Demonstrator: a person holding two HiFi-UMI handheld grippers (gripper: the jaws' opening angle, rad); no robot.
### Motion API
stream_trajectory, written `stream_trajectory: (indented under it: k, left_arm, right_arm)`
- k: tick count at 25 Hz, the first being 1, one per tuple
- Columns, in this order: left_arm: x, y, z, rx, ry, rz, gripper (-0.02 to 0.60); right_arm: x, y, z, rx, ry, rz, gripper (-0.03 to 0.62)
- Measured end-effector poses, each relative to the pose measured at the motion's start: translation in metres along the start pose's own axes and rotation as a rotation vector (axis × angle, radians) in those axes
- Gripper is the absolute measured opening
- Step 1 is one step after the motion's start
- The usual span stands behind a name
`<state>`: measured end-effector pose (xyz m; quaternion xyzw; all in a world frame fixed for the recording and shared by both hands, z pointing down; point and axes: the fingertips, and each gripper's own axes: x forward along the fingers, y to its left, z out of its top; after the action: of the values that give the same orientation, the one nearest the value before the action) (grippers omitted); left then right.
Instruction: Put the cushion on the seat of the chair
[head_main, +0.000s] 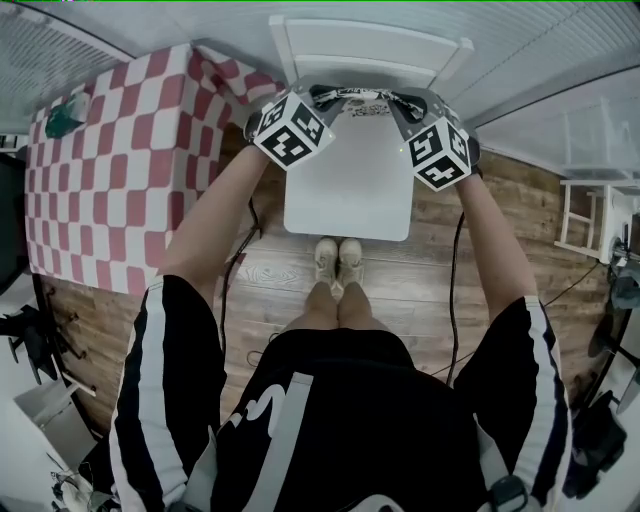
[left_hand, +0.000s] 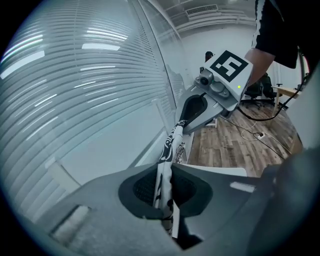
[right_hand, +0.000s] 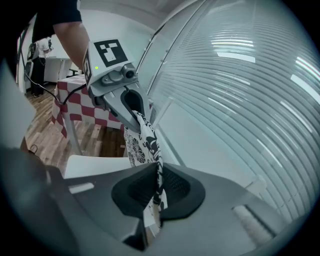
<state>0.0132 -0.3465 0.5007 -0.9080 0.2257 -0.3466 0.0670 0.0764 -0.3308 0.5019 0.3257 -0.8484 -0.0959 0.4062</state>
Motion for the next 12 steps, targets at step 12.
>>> stream_trajectory:
  k: [12]
  left_arm:
    - [0.017, -0.074, -0.047, 0.017, 0.069, -0.09, 0.017]
  right_arm:
    - [-0.001, 0.079, -0.058, -0.046, 0.087, 0.107, 0.009]
